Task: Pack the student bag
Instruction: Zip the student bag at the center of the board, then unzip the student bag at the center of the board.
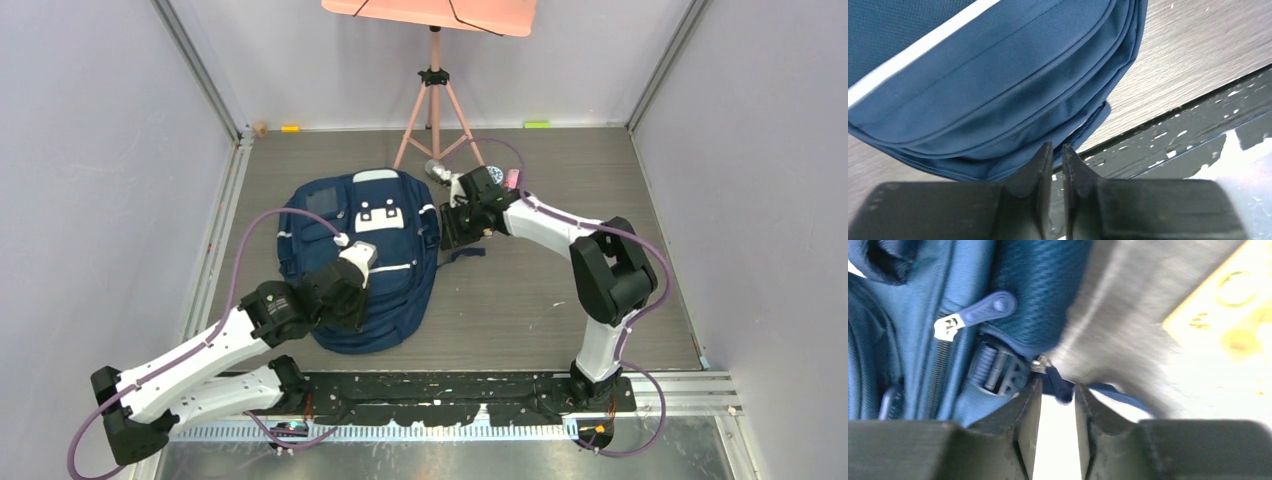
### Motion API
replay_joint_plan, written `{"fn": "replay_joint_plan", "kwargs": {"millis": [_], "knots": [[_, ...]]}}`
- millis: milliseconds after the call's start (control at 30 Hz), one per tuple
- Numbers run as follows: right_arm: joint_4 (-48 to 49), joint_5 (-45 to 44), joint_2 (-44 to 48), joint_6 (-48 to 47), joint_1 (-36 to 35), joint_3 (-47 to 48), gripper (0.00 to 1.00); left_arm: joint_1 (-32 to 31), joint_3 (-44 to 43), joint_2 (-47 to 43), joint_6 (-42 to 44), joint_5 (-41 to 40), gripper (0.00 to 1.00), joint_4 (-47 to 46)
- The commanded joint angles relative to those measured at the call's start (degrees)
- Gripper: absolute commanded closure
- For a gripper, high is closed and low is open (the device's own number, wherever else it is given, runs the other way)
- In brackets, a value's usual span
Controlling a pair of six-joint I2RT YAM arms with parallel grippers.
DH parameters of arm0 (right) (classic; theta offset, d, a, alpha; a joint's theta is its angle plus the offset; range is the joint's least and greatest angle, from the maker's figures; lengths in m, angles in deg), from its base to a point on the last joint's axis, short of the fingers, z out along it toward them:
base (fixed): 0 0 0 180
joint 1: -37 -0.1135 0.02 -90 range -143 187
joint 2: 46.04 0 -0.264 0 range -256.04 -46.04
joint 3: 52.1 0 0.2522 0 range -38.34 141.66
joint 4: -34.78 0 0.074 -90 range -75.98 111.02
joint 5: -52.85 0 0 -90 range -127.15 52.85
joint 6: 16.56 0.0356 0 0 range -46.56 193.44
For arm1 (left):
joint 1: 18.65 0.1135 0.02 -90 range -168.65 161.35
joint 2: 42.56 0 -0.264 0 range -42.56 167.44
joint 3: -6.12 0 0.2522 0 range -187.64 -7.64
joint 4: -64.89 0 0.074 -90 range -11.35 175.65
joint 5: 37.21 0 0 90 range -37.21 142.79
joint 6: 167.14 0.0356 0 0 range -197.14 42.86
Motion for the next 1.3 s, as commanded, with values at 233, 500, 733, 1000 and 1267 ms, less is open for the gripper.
{"fn": "replay_joint_plan", "kwargs": {"millis": [233, 500, 733, 1000, 1267], "knots": [[3.87, 5.32, 15.64, -5.31, 3.2, -3.27, 0.29, 5.75, -7.5, 4.36, 5.51, 4.18, 0.22, -5.53], [4.11, 9.8, 5.63, -6.21, 3.2, 7.8, 0.29, 28.84, -4.47, 4.01, 5.13, 17.47, 0.05, -15.43], [6.5, 16.21, -1.67, -6.11, 3.11, 13.61, 0.29, 47.22, 2.11, 2.88, 3.25, 22.07, 0.01, -19.16], [6.59, 22.45, -8.59, -6.15, 2.81, 18.49, 0.28, 54.54, 11.72, 0.91, -0.25, 18.45, 0.02, -20.61], [5.67, 25.09, -12.12, -5.64, 2.01, 20.25, 0.28, 54.54, 15.9, 0.69, -2.05, 22.24, 0.47, -24.66]]}}
